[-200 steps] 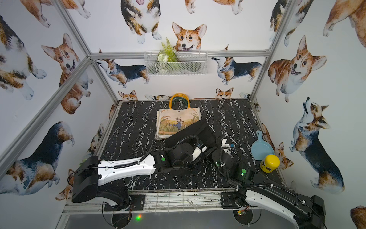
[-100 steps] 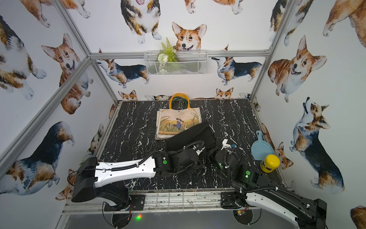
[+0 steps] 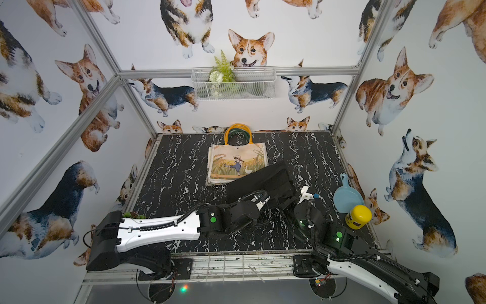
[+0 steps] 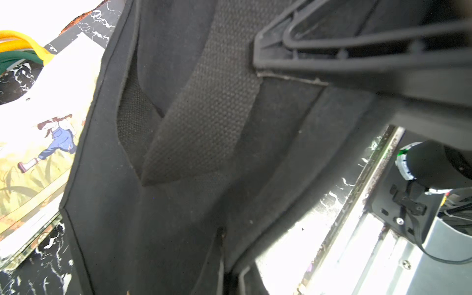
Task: Put away the canvas bag
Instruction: Press the canvas bag at the center of the board.
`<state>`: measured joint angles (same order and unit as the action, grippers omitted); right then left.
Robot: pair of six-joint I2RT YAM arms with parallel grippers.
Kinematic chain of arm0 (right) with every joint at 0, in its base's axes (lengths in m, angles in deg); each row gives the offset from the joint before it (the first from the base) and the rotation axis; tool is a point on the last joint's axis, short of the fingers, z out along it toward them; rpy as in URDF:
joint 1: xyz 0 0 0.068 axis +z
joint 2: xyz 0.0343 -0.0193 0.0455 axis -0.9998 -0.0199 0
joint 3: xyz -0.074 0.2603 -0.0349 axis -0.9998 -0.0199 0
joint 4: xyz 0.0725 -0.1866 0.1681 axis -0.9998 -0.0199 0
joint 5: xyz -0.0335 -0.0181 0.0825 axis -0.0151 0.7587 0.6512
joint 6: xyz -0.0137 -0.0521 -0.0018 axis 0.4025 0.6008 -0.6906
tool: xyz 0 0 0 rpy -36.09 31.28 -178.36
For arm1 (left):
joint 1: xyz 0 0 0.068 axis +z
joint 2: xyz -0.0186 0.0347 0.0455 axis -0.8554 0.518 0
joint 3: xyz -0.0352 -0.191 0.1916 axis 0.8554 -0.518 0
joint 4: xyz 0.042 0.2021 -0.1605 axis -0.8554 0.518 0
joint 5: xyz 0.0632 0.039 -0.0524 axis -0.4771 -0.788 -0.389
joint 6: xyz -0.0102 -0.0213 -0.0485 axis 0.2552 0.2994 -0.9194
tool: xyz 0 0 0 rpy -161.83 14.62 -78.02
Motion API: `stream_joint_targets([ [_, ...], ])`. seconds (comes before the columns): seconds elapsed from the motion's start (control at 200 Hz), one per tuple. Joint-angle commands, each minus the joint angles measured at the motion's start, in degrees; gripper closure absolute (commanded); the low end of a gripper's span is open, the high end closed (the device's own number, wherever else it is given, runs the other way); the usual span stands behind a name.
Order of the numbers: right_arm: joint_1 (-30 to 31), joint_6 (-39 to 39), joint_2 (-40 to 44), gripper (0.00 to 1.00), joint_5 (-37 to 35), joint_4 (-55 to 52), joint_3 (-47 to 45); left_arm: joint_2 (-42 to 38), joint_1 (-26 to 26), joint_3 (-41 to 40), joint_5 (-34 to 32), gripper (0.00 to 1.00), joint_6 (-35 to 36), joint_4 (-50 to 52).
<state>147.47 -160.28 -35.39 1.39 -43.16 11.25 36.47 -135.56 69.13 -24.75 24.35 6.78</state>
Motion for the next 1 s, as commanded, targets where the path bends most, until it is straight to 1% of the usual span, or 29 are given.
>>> stream_joint_targets([
  [0.0, -0.1, -8.8, 0.6, 1.0, -1.8, -1.2, 2.0, -0.6, 0.2, -1.4, -4.8, 0.75, -2.3, 7.3],
  [0.06, -0.1, -8.5, 0.8, 1.0, -1.7, -2.3, 3.1, -0.6, 0.3, -2.5, -5.2, 0.65, -2.7, 7.1],
  [0.13, -0.1, -8.4, 1.2, 1.0, -2.4, -3.8, 4.4, -0.2, 0.4, -3.6, -6.2, 0.65, -3.4, 7.5],
  [0.15, -0.1, -8.3, 1.5, 1.0, -2.7, -4.2, 4.8, -0.2, 0.5, -3.9, -6.5, 0.67, -3.6, 7.7],
  [0.17, -0.1, -8.2, 1.8, 1.0, -3.0, -4.6, 5.2, 0.0, 0.5, -4.1, -6.5, 0.72, -3.8, 7.8],
  [0.19, -0.1, -8.1, 2.1, 1.0, -3.3, -4.8, 5.6, 0.0, 0.6, -4.3, -6.4, 0.78, -3.9, 7.9],
  [0.211, -0.1, -7.8, 2.3, 1.0, -3.7, -5.2, 6.0, 0.0, 0.6, -4.6, -6.5, 0.88, -4.0, 8.0],
  [0.231, -0.1, -7.5, 2.5, 1.0, -4.1, -5.5, 6.4, 0.0, 0.5, -4.8, -6.5, 1.0, -4.2, 8.0],
  [0.381, -0.2, -5.8, 4.1, 1.0, -6.6, -8.2, 8.6, -1.7, 0.6, -7.5, -6.2, 1.0, -5.3, 6.5],
  [0.486, -0.2, -5.9, 4.9, 1.0, -6.9, -8.8, 8.6, -1.9, 0.8, -7.9, -6.0, 1.0, -5.2, 6.5],
  [0.491, -0.2, -5.9, 4.9, 1.0, -6.9, -8.8, 8.6, -1.9, 0.7, -7.8, -6.0, 1.0, -5.1, 6.5],
  [0.541, -0.2, -6.0, 5.1, 1.0, -6.8, -8.9, 8.6, -1.3, 0.8, -7.5, -6.1, 0.73, -5.3, 6.9],
  [0.556, -0.2, -6.1, 5.1, 1.0, -6.8, -9.0, 8.6, -1.2, 0.8, -7.4, -6.1, 0.66, -5.4, 7.1],
  [0.576, -0.2, -6.1, 5.3, 1.0, -6.8, -9.2, 8.5, -0.9, 0.9, -7.3, -6.2, 0.61, -5.4, 7.3],
  [0.607, -0.2, -6.2, 5.3, 1.0, -6.9, -9.4, 8.5, -0.5, 0.9, -7.2, -6.2, 0.59, -5.5, 7.3],
  [0.682, -0.2, -6.5, 5.8, 1.0, -7.2, -10.1, 8.5, 0.3, 0.9, -7.1, -5.6, 0.59, -5.5, 7.2],
  [0.692, -0.2, -6.5, 5.9, 1.0, -7.3, -10.2, 8.5, 0.3, 1.0, -7.1, -5.6, 0.59, -5.5, 7.3],
  [0.712, -0.2, -6.5, 6.1, 1.0, -7.5, -10.4, 8.5, 0.4, 0.9, -7.2, -5.4, 0.63, -5.5, 7.1],
  [0.732, -0.2, -6.6, 6.4, 1.0, -7.5, -10.6, 8.5, 0.5, 0.9, -7.2, -5.1, 0.72, -5.5, 7.0],
  [0.752, -0.2, -6.6, 6.6, 1.0, -7.7, -10.9, 8.5, 0.6, 0.9, -7.3, -4.8, 0.83, -5.5, 6.8],
  [0.777, -0.2, -6.7, 6.9, 1.0, -7.9, -11.2, 8.5, 0.6, 1.0, -7.5, -4.5, 1.0, -5.4, 6.6],
  [0.882, -0.2, -6.9, 8.4, 1.0, -8.9, -12.8, 8.4, -0.3, 1.1, -9.1, -3.4, 1.0, -5.0, 4.8],
  [0.997, -0.2, -7.5, 10.0, 1.0, -9.6, -14.9, 8.6, -1.8, 1.3, -11.0, -3.8, 1.0, -5.6, 3.4],
])
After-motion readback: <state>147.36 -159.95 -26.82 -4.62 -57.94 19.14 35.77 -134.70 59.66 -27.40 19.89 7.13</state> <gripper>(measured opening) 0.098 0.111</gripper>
